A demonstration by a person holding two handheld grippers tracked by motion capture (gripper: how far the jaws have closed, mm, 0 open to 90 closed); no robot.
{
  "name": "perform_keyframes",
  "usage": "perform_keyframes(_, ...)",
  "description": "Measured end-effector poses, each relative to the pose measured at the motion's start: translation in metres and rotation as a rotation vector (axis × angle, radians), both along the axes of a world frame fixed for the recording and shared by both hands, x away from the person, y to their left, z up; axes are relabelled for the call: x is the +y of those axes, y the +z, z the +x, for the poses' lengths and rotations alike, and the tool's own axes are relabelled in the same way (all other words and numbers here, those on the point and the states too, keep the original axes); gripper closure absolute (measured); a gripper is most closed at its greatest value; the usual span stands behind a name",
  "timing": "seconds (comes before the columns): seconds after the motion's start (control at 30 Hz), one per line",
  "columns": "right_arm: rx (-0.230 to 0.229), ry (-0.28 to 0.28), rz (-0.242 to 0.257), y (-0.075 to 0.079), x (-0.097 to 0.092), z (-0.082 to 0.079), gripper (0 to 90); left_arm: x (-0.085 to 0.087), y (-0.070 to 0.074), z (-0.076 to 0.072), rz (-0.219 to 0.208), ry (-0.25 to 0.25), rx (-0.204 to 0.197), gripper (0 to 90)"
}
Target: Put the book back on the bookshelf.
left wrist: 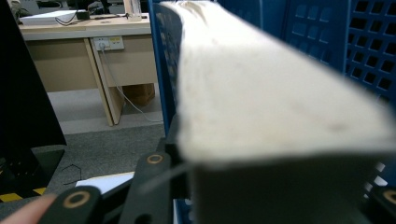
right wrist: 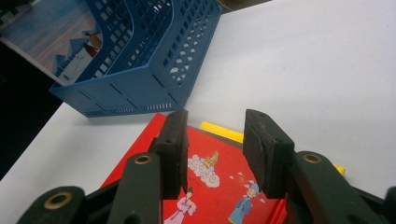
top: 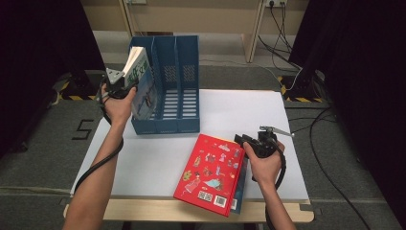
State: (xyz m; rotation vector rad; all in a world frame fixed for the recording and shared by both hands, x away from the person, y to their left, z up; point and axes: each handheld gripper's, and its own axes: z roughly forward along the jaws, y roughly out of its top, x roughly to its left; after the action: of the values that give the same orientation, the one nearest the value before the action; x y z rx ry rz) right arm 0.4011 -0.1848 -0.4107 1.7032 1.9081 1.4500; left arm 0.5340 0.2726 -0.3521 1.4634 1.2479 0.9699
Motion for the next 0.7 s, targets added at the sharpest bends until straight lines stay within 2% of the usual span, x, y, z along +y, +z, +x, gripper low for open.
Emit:
perform_keyframes(0.23, 0.001, -0.003, 0.031, -0.0016, 0.0027, -0.0018, 60.7, -0.0028, 0.0022, -0.0055, -0.032, 0.000, 0.011, 57.7)
perform_keyframes(0.57, -0.018, -0.008, 0.021, -0.0059, 0.0041, -0.0014, 60.7, -0.0006, 0.0007, -0.0063, -0.021, -0.006, 0.025, 59.2)
perform_keyframes(0.7, -0.009, -0.006, 0.026, -0.0081, 0.0053, -0.0007, 60.6, -0.0006, -0.0011, -0.0044, -0.025, -0.003, 0.030, 59.9)
